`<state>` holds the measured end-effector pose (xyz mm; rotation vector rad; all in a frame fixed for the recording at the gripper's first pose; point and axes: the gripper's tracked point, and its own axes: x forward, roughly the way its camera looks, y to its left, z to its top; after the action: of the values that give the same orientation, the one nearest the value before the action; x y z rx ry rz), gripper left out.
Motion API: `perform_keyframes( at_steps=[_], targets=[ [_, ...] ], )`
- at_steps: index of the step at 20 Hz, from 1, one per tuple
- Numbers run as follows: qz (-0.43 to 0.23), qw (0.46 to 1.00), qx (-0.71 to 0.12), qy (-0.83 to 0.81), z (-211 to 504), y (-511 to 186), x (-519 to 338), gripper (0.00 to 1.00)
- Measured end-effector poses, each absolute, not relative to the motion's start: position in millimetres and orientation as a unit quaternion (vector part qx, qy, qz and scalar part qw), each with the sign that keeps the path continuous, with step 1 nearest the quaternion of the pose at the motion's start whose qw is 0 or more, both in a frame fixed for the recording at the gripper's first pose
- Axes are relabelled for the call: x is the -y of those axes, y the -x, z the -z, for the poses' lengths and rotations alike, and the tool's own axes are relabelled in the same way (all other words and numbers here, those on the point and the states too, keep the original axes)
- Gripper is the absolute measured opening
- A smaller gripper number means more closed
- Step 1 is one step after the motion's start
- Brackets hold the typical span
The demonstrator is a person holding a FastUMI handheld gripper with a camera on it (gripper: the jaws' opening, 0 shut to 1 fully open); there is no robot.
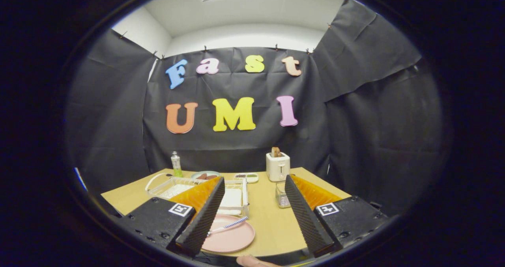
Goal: Take the plate from the dish rack, then take the spoon from the basket and place it into the plate.
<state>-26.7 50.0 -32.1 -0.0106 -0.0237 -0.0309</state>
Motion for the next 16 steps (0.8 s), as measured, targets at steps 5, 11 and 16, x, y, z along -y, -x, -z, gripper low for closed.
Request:
perform_keyframes(
  at_steps=[5, 11, 16],
  targets=[
    [0.029, 1.0, 0.004, -0.007, 28.8, 34.6, -29.5, 0.98],
    [0.01, 1.0, -0.007, 0.007, 37.9, 33.7, -40.2, 0.99],
    [-0.015, 1.0, -0.023, -0.01, 44.4, 32.4, -48.6, 0.99]
  ],
)
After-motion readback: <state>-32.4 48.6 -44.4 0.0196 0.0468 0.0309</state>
